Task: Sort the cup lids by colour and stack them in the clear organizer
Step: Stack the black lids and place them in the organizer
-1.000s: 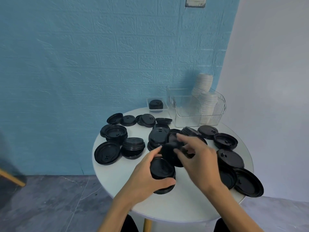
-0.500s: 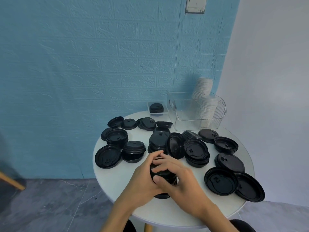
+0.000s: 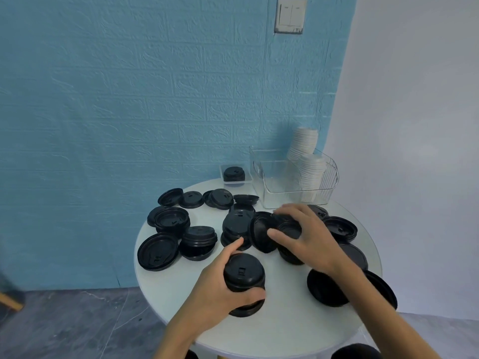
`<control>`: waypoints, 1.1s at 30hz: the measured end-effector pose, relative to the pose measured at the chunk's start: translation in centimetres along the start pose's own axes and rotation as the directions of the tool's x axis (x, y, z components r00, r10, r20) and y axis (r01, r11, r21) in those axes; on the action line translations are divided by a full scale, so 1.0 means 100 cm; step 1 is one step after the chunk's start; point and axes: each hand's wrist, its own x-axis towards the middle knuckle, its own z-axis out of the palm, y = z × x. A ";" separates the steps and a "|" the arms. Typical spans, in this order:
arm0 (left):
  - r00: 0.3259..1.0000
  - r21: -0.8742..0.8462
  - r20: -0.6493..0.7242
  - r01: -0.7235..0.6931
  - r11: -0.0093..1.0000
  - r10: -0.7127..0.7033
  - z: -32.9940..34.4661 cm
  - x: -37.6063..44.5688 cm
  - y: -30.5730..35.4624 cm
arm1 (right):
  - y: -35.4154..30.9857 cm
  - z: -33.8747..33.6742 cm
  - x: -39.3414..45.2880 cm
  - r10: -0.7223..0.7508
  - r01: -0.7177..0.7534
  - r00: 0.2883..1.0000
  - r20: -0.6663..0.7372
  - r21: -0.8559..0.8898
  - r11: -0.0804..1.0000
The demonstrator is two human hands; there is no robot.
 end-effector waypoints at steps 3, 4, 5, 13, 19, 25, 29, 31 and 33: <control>1.000 -0.012 0.003 0.009 1.000 -0.009 0.000 0.000 0.000 | 0.023 -0.003 0.014 0.187 -0.132 0.963 0.191 -0.270 0.954; 1.000 -0.014 0.004 0.009 1.000 -0.009 0.001 0.000 0.000 | 0.028 0.000 0.016 0.207 -0.137 0.956 0.207 -0.308 0.941; 1.000 -0.015 0.003 0.007 1.000 -0.006 0.001 0.000 0.000 | 0.032 0.003 0.017 0.211 -0.137 0.955 0.208 -0.323 0.937; 1.000 -0.017 0.004 0.018 1.000 -0.018 0.000 0.000 0.002 | 0.034 0.010 0.017 0.181 -0.131 0.970 0.165 -0.276 0.952; 1.000 -0.016 0.007 0.021 1.000 -0.021 0.000 0.000 0.003 | 0.023 0.003 0.017 0.124 -0.111 0.991 0.058 -0.202 0.973; 1.000 -0.004 0.005 0.017 1.000 -0.017 0.000 -0.001 0.004 | 0.001 0.002 0.013 0.069 -0.075 0.996 -0.060 -0.102 0.992; 1.000 -0.010 0.005 0.013 1.000 -0.013 0.000 -0.001 0.005 | -0.032 0.003 -0.003 0.055 -0.036 0.995 -0.083 0.216 0.976; 1.000 -0.015 0.007 0.013 1.000 -0.013 0.000 -0.001 0.006 | -0.047 0.008 -0.014 0.057 -0.028 0.997 -0.052 0.439 0.898; 1.000 -0.016 0.008 0.008 1.000 -0.008 0.000 -0.001 0.007 | -0.054 0.019 -0.023 0.032 -0.010 0.999 -0.029 0.558 0.830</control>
